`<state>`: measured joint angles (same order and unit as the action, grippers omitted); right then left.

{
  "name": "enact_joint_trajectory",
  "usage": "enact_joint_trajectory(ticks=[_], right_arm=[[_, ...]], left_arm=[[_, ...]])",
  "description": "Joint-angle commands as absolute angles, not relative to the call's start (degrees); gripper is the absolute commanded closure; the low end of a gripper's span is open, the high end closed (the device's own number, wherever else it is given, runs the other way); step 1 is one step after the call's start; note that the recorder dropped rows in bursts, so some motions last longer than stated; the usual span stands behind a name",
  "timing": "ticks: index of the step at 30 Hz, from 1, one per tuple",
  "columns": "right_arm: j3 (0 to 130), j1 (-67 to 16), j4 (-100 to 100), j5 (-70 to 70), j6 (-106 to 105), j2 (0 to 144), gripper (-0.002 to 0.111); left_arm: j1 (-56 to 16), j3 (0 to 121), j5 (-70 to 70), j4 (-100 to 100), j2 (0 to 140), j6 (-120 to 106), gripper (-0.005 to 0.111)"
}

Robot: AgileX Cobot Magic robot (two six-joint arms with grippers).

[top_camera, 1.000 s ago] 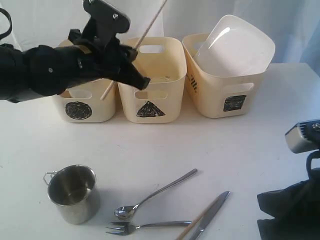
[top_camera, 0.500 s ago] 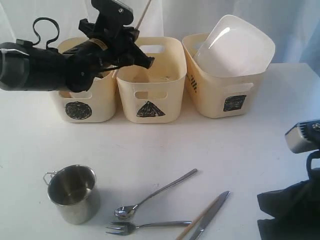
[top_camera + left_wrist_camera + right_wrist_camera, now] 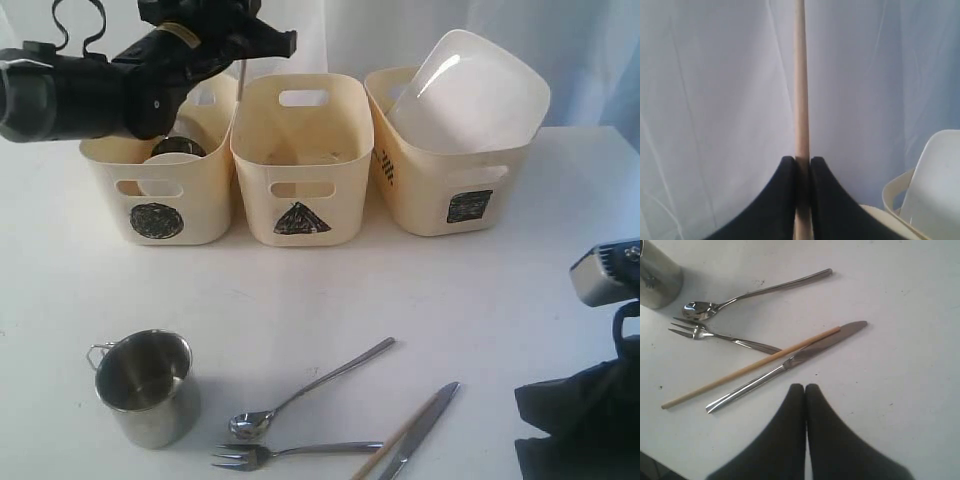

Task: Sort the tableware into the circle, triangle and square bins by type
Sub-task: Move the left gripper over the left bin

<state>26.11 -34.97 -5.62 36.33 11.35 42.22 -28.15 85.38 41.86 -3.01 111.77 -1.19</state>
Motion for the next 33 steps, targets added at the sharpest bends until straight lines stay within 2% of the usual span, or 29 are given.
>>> enact_joint_trajectory(ticks=[1,6,8,9,14,16,20,22,24,25,26,33], right_arm=[[25.66,-34.82,-4.85,35.54,11.42,41.85,0.108],[25.66,-34.82,-4.87,36.18,11.42,41.85,0.108],[25.66,-34.82,-4.87,36.18,11.42,41.85,0.108],[25.66,-34.82,-4.87,36.18,11.42,41.85,0.108],[25.66,-34.82,-4.87,36.18,11.42,41.85,0.108],[25.66,-34.82,-4.87,36.18,11.42,41.85,0.108],[25.66,-34.82,-4.87,36.18,11.42,41.85,0.108],[25.66,-34.82,-4.87,36.30,11.42,41.85,0.108],[25.66,-34.82,-4.87,36.30,11.42,41.85,0.108],[25.66,-34.82,-4.87,36.30,11.42,41.85,0.108],[25.66,-34.82,-4.87,36.30,11.42,41.85,0.108],[25.66,-34.82,-4.87,36.30,11.42,41.85,0.108]], left_arm=[[-28.11,86.79,41.09,-2.09,114.82,3.80,0.107],[-28.11,86.84,40.46,-1.34,117.34,4.35,0.107],[-28.11,86.84,37.90,3.30,117.59,7.16,0.101],[-28.11,86.84,36.66,5.99,117.59,8.12,0.091],[-28.11,86.84,36.03,6.91,117.59,9.40,0.062],[-28.11,86.84,34.78,7.15,117.01,10.39,0.061],[-28.11,86.84,30.10,7.85,113.94,10.73,0.061],[-28.11,86.84,21.17,9.43,110.38,10.73,0.067],[-28.11,86.84,9.53,12.42,106.28,10.54,0.085],[-28.11,86.84,0.50,13.33,103.55,10.54,0.101],[-28.11,86.71,-7.43,13.89,101.57,9.74,0.107],[-28.11,86.71,-32.86,12.46,96.28,0.00,0.107]])
